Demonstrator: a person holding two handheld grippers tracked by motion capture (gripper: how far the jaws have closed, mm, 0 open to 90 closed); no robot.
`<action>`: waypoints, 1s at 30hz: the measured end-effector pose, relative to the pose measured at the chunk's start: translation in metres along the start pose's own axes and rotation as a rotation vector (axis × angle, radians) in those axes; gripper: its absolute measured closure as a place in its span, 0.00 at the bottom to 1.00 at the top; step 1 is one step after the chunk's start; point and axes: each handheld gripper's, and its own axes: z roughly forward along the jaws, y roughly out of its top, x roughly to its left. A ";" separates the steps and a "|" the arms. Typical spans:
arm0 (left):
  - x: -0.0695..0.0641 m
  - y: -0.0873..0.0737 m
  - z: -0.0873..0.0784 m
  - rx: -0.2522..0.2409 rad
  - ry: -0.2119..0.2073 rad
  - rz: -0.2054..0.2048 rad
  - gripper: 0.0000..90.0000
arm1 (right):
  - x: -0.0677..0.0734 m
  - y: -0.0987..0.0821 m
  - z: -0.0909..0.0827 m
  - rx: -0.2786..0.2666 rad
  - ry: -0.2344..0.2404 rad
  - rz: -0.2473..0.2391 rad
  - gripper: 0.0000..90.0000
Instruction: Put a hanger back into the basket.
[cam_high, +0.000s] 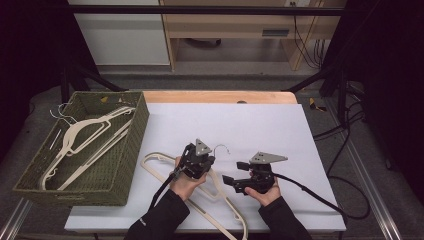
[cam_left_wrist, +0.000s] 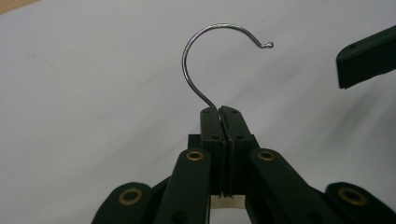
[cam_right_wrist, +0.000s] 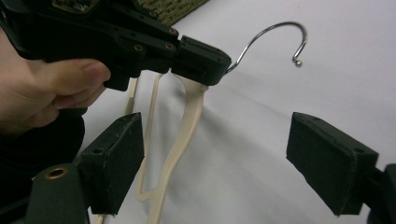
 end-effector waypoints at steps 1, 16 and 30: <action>0.000 0.000 -0.001 -0.001 0.001 0.001 0.99 | 0.000 0.000 0.003 0.007 0.003 -0.010 0.22; -0.001 -0.001 -0.007 -0.018 -0.006 0.000 0.99 | 0.005 -0.007 0.035 0.105 0.049 0.068 0.49; -0.003 -0.003 -0.005 -0.010 -0.017 -0.002 0.99 | 0.001 -0.010 0.045 0.149 0.172 0.160 0.82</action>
